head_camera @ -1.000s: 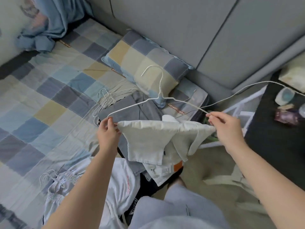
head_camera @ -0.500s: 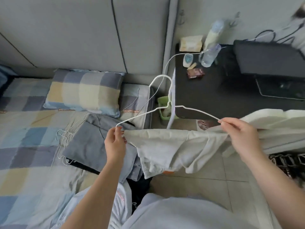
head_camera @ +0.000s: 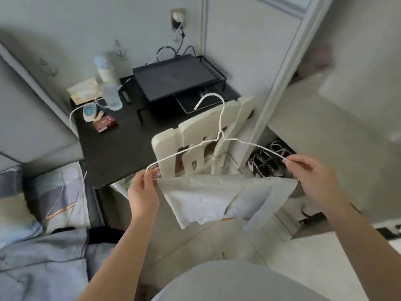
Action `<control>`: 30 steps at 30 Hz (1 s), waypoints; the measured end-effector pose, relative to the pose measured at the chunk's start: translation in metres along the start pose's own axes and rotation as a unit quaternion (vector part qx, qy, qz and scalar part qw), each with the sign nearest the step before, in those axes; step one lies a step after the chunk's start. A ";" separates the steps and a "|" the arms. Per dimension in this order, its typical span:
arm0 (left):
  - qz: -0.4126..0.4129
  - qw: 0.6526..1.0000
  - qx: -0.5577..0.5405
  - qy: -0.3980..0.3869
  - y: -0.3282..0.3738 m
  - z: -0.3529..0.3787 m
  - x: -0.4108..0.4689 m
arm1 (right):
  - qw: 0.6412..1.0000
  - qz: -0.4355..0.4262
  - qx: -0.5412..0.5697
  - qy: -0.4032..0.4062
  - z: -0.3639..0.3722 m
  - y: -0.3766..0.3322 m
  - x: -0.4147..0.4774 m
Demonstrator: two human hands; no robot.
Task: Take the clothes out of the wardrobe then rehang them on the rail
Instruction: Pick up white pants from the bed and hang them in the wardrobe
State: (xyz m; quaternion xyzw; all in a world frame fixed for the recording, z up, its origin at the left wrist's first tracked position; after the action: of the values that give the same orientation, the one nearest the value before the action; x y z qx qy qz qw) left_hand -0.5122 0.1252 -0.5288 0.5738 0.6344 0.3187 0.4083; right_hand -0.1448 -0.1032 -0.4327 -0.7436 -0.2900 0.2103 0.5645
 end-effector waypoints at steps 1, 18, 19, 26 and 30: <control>0.012 1.000 0.001 -0.017 0.014 0.026 -0.005 | 1.000 0.008 -0.003 0.013 -0.026 0.005 0.005; 0.228 0.930 0.031 -0.286 0.259 0.343 -0.073 | 0.993 -0.015 -0.111 0.036 -0.216 -0.062 0.089; 0.246 0.923 0.031 -0.294 0.274 0.355 -0.073 | 0.993 -0.016 -0.111 0.041 -0.224 -0.066 0.096; 0.319 0.840 0.044 -0.437 0.367 0.459 -0.069 | 0.992 0.033 0.050 0.108 -0.283 -0.092 0.132; 0.330 0.799 0.062 -0.499 0.418 0.497 -0.074 | 0.968 0.051 0.173 0.177 -0.312 -0.122 0.151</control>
State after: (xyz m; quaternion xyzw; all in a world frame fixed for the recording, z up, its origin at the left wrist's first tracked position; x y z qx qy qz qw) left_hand 0.1235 0.0777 -0.3829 0.8522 0.1340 0.0633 0.5018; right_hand 0.1435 -0.2023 -0.2275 -0.6739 -0.1063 0.1514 0.7153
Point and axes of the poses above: each hand's wrist, its own x-axis towards the middle knuckle, its own z-axis out of the palm, y = z × x, the point moved 8 cm from there along x, towards the middle knuckle, and after that the axes turned 11 degrees about x, right-handed, at the moved point
